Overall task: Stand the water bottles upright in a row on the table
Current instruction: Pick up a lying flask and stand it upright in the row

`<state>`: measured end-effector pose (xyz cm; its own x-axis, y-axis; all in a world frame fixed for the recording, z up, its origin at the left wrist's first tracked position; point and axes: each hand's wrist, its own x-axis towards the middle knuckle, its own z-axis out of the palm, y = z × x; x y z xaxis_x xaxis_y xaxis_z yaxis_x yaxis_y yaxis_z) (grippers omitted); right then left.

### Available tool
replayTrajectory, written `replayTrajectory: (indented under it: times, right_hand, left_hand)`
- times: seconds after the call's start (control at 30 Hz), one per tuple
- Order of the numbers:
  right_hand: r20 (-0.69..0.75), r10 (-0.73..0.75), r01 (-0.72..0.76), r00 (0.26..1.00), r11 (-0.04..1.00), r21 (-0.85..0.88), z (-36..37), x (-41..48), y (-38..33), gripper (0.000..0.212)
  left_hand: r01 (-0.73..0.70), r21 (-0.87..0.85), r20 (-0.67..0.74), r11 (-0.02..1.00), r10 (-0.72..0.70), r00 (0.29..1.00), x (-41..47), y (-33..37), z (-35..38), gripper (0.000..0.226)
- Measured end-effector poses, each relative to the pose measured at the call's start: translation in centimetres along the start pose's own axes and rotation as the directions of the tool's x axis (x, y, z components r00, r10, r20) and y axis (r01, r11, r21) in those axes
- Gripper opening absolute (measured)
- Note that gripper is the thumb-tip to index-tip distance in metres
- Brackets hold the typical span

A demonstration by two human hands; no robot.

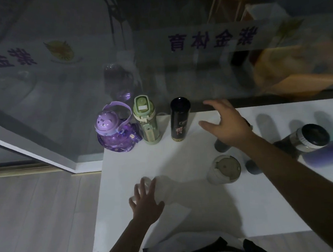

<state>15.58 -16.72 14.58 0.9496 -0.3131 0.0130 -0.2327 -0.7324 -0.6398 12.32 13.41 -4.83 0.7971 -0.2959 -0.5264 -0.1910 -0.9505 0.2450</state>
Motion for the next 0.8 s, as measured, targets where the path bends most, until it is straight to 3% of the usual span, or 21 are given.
replayTrajectory:
  times: [0.13, 0.23, 0.3, 0.4, 0.63, 0.8]
  right_hand:
    - [-0.197, -0.010, 0.004, 0.980, 1.000, -0.027, 0.3, -4.2, 4.9, 0.052]
    - [-0.262, -0.011, -0.012, 0.965, 0.996, -0.086, 0.8, -4.9, 8.5, 0.063]
    - [-0.216, 0.107, -0.126, 0.970, 0.989, -0.077, 0.3, -4.1, 9.5, 0.069]
    - [0.001, 0.237, -0.236, 0.972, 0.970, -0.053, -0.6, -1.9, 10.1, 0.080]
    - [0.121, 0.168, -0.146, 0.978, 0.974, -0.171, -1.5, 2.3, 9.9, 0.072]
    - [0.167, 0.077, -0.054, 0.983, 0.989, -0.140, -0.6, 4.2, 8.7, 0.070]
  left_hand:
    - [-0.013, 0.032, 0.023, 0.999, 0.012, 1.000, 0.5, 1.2, 0.4, 0.087]
    - [-0.007, 0.061, 0.043, 0.998, 0.005, 0.999, 0.7, 2.1, 0.8, 0.087]
    - [0.010, 0.083, 0.055, 0.996, -0.014, 0.998, 0.8, 2.9, 1.0, 0.088]
    - [0.037, 0.101, 0.061, 0.994, -0.044, 0.997, 1.0, 3.7, 1.2, 0.089]
    - [0.030, 0.104, 0.028, 0.994, -0.033, 0.999, 0.7, 3.6, 1.4, 0.086]
    - [0.052, 0.061, 0.020, 0.997, -0.053, 0.998, 0.7, 3.7, 1.3, 0.084]
